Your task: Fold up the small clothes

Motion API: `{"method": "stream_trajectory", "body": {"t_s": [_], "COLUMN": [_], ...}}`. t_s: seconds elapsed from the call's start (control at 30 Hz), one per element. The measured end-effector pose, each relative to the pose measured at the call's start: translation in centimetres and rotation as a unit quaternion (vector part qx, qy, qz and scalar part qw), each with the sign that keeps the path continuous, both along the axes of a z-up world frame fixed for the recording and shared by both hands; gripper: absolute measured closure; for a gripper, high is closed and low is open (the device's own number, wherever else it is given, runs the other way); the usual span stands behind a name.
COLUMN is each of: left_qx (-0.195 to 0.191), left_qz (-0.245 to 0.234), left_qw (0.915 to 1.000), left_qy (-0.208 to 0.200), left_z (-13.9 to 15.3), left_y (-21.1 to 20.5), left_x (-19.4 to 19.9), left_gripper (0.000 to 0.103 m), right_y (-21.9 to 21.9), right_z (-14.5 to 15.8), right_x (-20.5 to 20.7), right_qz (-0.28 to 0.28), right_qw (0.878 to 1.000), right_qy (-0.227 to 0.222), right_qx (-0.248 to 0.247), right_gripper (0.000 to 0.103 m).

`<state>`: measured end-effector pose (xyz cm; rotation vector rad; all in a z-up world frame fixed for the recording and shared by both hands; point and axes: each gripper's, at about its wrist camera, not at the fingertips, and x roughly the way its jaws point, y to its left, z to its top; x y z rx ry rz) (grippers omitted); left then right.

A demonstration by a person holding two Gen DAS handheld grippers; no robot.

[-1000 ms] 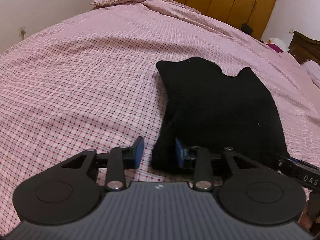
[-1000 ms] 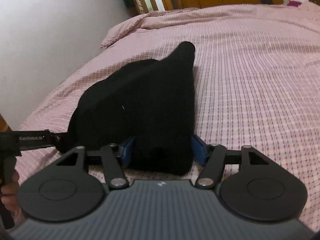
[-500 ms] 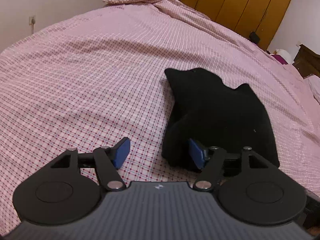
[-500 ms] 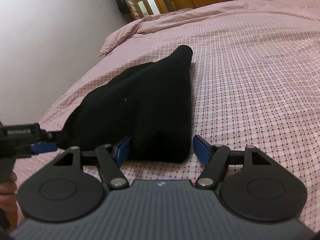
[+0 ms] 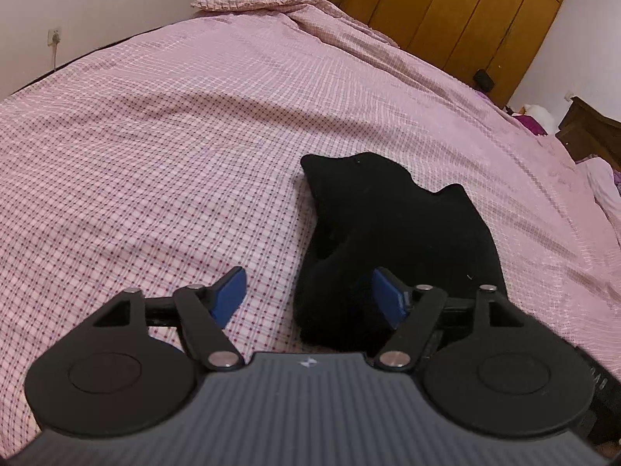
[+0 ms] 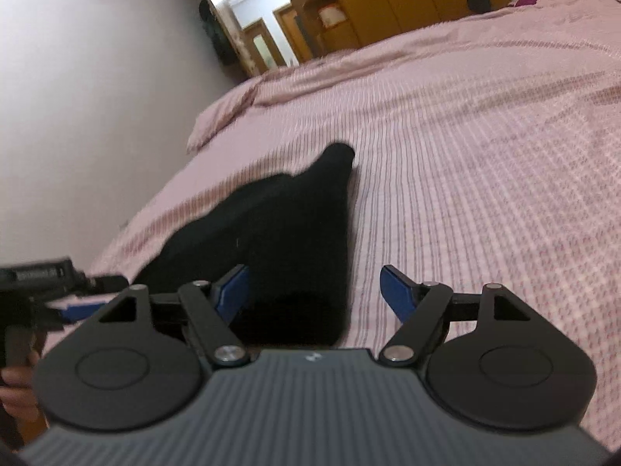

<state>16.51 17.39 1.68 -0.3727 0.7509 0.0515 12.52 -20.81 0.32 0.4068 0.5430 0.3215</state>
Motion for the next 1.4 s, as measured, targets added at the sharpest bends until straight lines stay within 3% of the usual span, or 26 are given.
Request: {"method": "stream_trajectory", "body": {"t_s": [0.23,0.6,0.83,0.97,1.4], "left_qx": [0.008,0.008,-0.036,-0.054,-0.059], "left_qz": [-0.012,-0.053,-0.058,-0.058,-0.069], "left_qw": [0.9998,0.9985,0.9974,0.9965,0.9957], "left_qy": [-0.016,0.007,0.022,0.024,0.022], "left_z": [0.8,-1.4,-4.1,-5.1,-6.0], "left_y": [-0.4,-1.4,-0.9,-0.5,-0.6], "left_x": [1.4,6.3,8.0,8.4,9.2], "left_gripper": [0.017,0.016,0.012,0.008,0.003], "right_y": [-0.8,-0.6,0.0,0.1,-0.6], "right_z": [0.6,-0.8,-2.8,-3.7,-4.7], "right_x": [3.0,8.9,11.4,12.2,12.8], "right_qz": [-0.003,0.044,0.066,0.090,0.119], "right_qw": [1.000,0.993,0.987,0.984,0.980], "right_qy": [0.005,0.082,0.116,0.118,0.111], "right_qx": [0.009,0.071,0.092,0.102,0.113], "right_gripper": [0.027,0.027,0.026,0.025,0.025]}}
